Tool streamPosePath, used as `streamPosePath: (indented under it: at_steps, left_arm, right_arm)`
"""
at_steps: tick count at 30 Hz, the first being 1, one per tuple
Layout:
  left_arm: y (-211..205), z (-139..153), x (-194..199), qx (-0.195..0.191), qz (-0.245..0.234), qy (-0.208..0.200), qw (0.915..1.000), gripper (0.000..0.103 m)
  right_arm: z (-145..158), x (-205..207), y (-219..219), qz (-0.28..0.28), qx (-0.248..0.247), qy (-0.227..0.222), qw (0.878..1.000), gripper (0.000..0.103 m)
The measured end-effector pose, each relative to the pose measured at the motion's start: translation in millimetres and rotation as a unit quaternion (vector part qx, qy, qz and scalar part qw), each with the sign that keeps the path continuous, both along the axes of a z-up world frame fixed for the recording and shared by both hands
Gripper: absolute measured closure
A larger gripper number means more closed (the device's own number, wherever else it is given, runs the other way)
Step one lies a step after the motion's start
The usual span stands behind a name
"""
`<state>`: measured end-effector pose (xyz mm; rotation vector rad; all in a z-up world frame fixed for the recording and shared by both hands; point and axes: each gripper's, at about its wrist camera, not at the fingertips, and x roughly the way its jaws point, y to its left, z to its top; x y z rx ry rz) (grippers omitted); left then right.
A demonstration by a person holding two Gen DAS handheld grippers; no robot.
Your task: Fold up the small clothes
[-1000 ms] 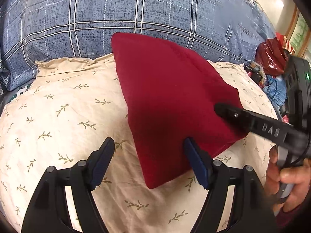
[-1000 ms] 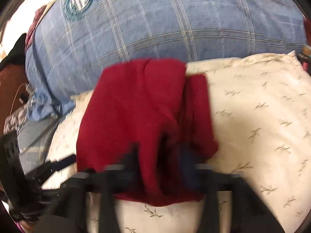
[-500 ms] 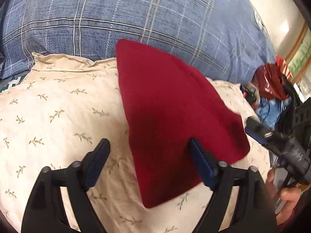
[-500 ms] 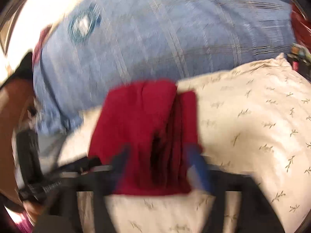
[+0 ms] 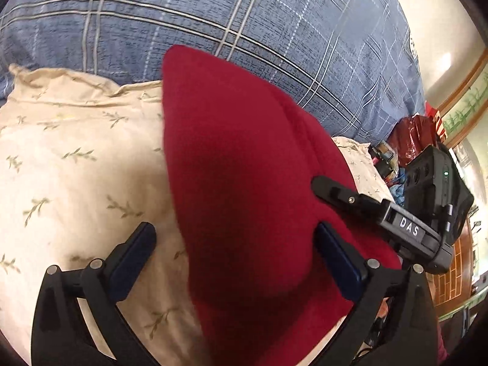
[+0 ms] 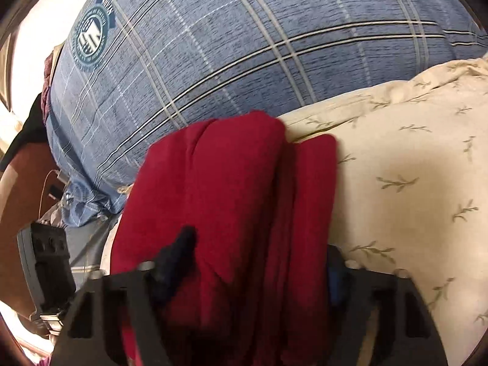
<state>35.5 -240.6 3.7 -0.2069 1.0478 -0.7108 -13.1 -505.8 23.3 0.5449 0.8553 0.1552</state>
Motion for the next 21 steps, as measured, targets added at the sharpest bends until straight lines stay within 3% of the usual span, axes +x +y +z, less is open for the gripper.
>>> streamPosePath:
  at_steps: [2,3,9,12,17,21]
  left_arm:
    - [-6,1,0,0.003,-0.007,-0.003,1.0000,0.004]
    - [-10,3,-1,0.002,-0.014,-0.006,0.9999,0.017]
    - [-6,22,-12,0.009,-0.026,-0.017,0.9995,0.045]
    - [16,40,-24,-0.006,-0.034,-0.009,0.9994,0.047]
    - [62,67,-62,0.031,-0.032,-0.031,0.9985,0.047]
    - [81,43,-81,0.085,-0.021,-0.020,0.9960,0.044]
  right_arm:
    - [2,0,4,0.005,-0.012,-0.004,1.000,0.043]
    - [5,-2,5,0.007,-0.015,-0.006,1.000,0.048]
    - [22,-11,11,0.004,-0.022,-0.015,1.000,0.062]
    - [33,-20,17,0.013,0.021,-0.017,1.000,0.063]
    - [45,-50,54,0.059,0.049,-0.012,0.997,0.063]
    - [23,-64,87,0.074,0.036,0.024,0.996,0.052]
